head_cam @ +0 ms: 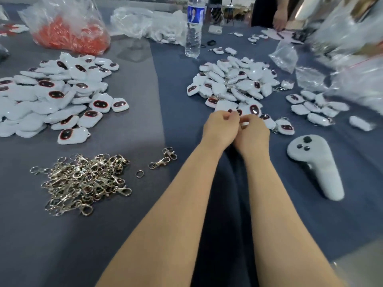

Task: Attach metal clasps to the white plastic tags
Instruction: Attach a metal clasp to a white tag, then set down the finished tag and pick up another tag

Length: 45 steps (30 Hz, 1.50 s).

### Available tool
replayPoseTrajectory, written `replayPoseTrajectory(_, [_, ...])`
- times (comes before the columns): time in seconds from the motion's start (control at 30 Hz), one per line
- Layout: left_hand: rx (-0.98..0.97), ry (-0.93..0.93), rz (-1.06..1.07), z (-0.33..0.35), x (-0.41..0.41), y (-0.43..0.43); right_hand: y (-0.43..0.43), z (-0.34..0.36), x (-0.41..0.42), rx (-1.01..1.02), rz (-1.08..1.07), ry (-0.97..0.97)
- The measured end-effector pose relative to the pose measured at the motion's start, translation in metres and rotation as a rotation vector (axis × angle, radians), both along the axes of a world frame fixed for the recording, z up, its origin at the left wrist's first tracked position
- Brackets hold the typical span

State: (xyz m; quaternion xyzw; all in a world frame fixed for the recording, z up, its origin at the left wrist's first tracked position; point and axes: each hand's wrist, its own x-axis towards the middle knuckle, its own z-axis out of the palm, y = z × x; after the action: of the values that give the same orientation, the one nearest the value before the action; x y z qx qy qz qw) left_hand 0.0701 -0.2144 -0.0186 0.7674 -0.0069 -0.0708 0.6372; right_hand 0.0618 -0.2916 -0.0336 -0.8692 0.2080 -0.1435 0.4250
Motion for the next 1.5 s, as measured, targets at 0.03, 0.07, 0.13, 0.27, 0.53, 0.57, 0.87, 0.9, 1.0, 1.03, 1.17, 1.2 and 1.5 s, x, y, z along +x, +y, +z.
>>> replayPoseTrajectory(0.03, [0.018, -0.002, -0.004, -0.002, 0.0, -0.004, -0.002, -0.002, 0.0, -0.033, -0.02, 0.011])
replayPoseTrajectory(0.07, [0.029, -0.008, -0.004, -0.005, 0.001, -0.006, -0.002, -0.003, 0.0, -0.051, -0.042, 0.017])
replayPoseTrajectory(0.13, [0.02, -0.018, 0.012, -0.009, 0.004, -0.008, -0.002, -0.006, 0.001, -0.055, -0.079, 0.006])
replayPoseTrajectory(0.27, [0.055, -0.018, -0.047, -0.008, 0.003, -0.01, -0.001, -0.008, 0.004, -0.056, -0.094, -0.016])
replayPoseTrajectory(0.53, [-0.121, -0.108, 0.134, -0.001, -0.001, 0.03, 0.028, -0.001, 0.005, 0.008, -0.015, -0.118])
replayPoseTrajectory(0.57, [-0.158, -0.103, 0.192, 0.001, -0.002, 0.04, 0.041, 0.001, 0.005, 0.042, 0.056, -0.141])
replayPoseTrajectory(0.87, [-0.359, -0.205, 0.791, 0.02, -0.018, 0.181, 0.196, 0.009, -0.002, -0.008, 0.768, -0.088])
replayPoseTrajectory(0.9, [-0.37, -0.206, 0.863, 0.018, -0.021, 0.197, 0.211, 0.008, -0.004, -0.05, 0.839, -0.085])
replayPoseTrajectory(1.0, [-0.409, -0.187, 0.998, 0.009, -0.028, 0.232, 0.246, -0.001, -0.005, -0.3, 0.959, 0.005])
replayPoseTrajectory(1.03, [-0.421, -0.181, 1.018, 0.006, -0.029, 0.239, 0.253, -0.004, -0.004, -0.386, 0.937, 0.02])
replayPoseTrajectory(1.17, [-0.442, -0.162, 1.008, 0.001, -0.031, 0.243, 0.26, -0.007, -0.004, -0.436, 0.769, -0.03])
replayPoseTrajectory(1.2, [-0.426, -0.161, 0.992, 0.001, -0.032, 0.241, 0.26, -0.007, -0.005, -0.434, 0.753, -0.026])
replayPoseTrajectory(1.5, [-0.112, -0.159, 0.85, -0.004, -0.033, 0.232, 0.248, 0.005, -0.002, -0.099, 0.747, 0.039])
